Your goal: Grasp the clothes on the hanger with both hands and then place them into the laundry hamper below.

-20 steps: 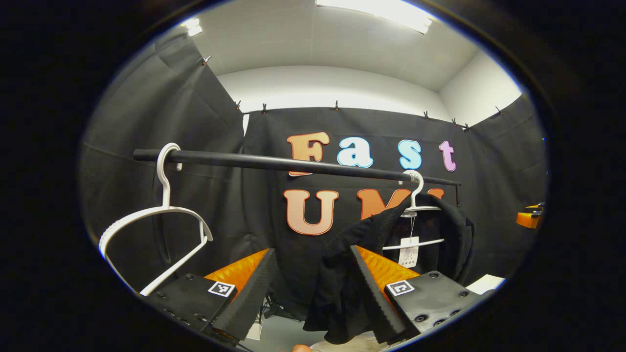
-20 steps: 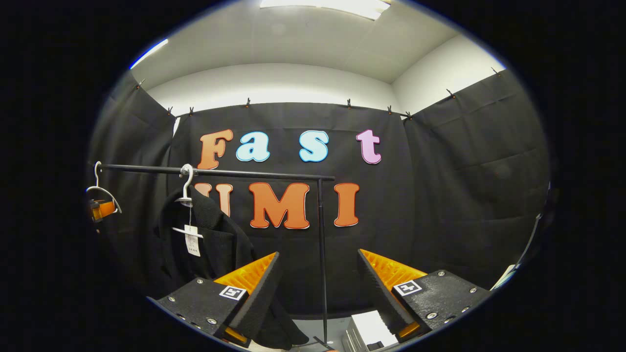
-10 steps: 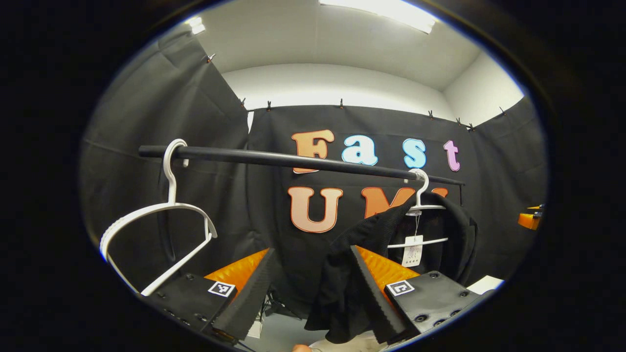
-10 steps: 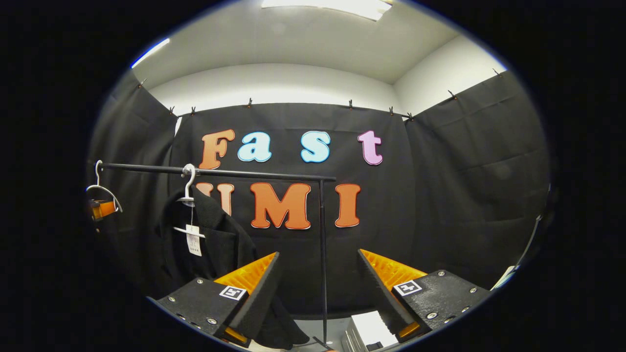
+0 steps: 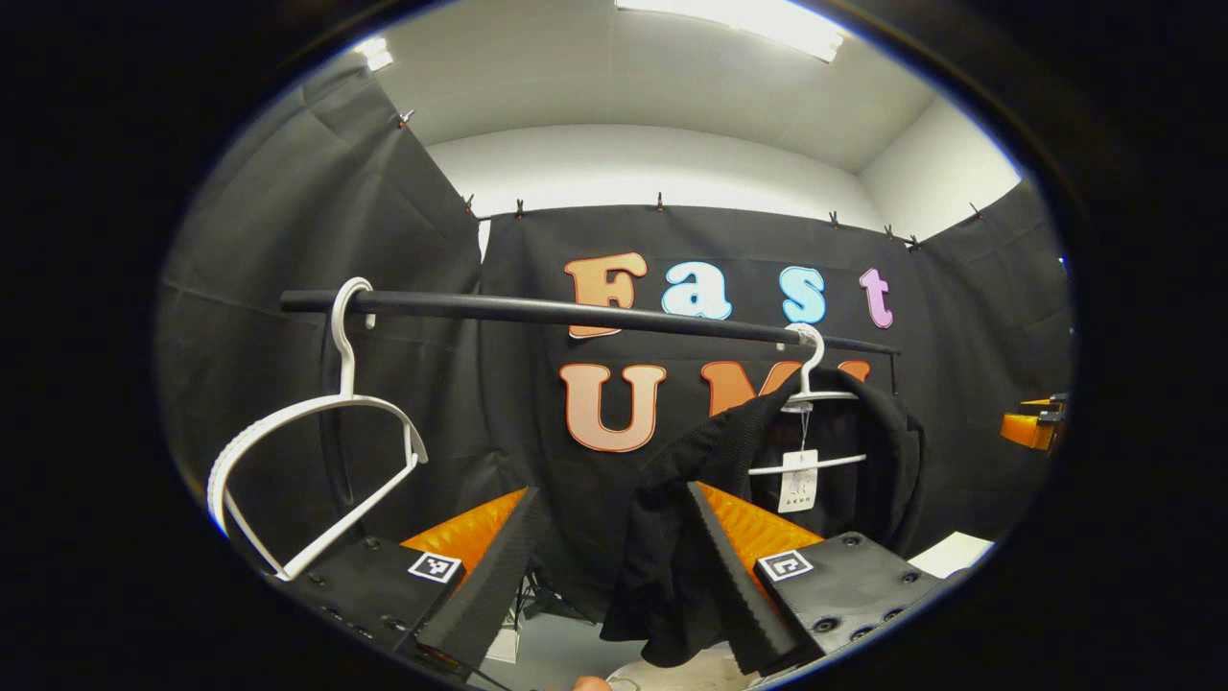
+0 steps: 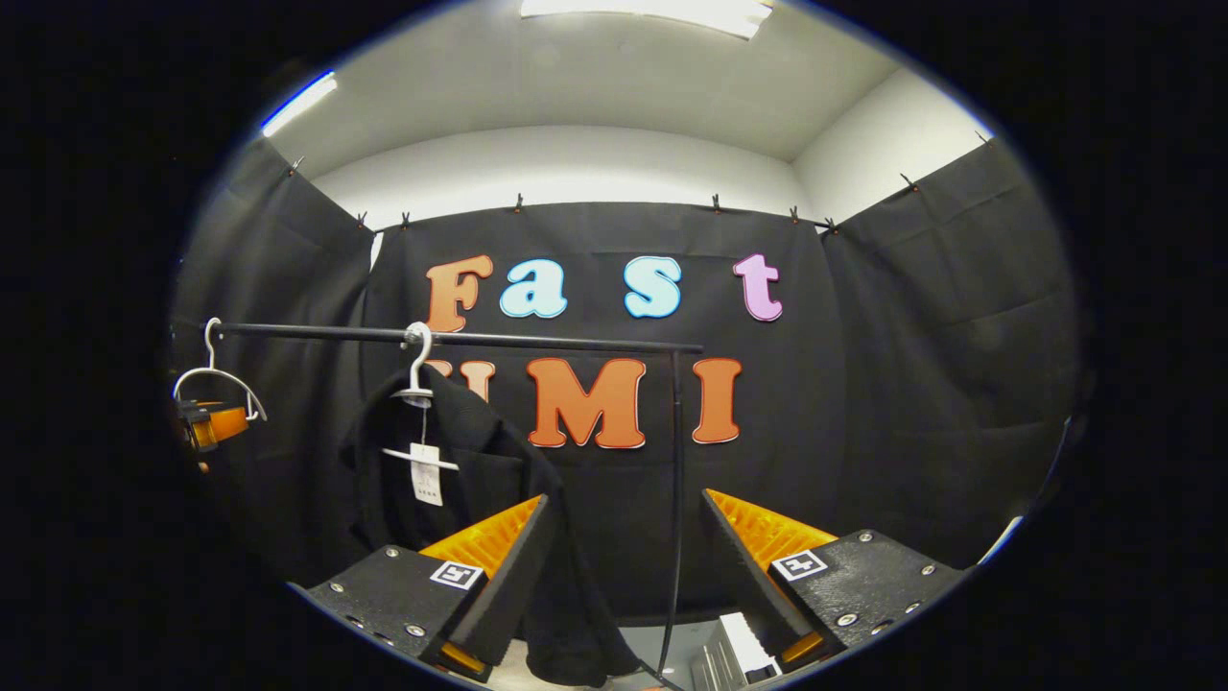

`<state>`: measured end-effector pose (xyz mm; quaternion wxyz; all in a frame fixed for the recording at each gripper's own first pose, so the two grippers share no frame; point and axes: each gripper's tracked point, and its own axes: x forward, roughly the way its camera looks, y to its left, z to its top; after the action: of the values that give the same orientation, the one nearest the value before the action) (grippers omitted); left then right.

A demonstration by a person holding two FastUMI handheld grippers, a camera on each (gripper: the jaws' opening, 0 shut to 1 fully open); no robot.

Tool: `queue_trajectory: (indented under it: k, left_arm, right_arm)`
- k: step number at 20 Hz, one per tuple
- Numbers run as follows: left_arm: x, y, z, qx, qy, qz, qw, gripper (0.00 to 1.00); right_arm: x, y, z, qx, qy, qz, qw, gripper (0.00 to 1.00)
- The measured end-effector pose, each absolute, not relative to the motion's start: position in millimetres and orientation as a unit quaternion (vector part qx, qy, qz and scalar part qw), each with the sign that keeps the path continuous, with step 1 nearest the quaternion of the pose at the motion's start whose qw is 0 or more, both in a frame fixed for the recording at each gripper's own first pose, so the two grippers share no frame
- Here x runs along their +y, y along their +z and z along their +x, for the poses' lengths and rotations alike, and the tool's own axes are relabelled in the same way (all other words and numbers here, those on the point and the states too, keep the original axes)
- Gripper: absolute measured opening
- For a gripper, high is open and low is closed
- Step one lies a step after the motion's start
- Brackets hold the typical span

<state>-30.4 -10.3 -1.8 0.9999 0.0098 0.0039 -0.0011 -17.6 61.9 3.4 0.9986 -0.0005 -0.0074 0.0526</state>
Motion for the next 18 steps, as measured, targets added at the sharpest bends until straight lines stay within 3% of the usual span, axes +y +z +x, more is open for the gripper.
queue_trajectory:
  k: [4,10,12,15,16,18]
  left_arm:
    - [-12,-15,-35,0.018,-0.01,0.005,1.0,0.96]
    - [7,-31,-36,0.023,0.015,0.004,1.0,1.0]
    - [9,-37,-34,0.028,0.02,0.004,0.999,0.96]
    - [6,-46,-32,0.037,0.021,0.001,0.999,1.0]
    - [6,-48,-34,0.039,0.022,0.001,0.999,1.0]
    - [2,-48,-35,0.039,0.019,0.003,0.999,0.97]
  right_arm:
    - [103,-12,-11,0.004,0.076,0.0,0.997,0.97]
    - [157,-57,22,0.044,0.106,-0.002,0.993,0.94]
    - [170,-71,36,0.056,0.107,0.002,0.993,0.94]
    - [185,-91,58,0.062,0.095,-0.017,0.993,0.94]
    - [188,-97,66,0.061,0.089,-0.031,0.994,1.0]
    - [195,-106,81,0.061,0.079,-0.051,0.994,0.94]
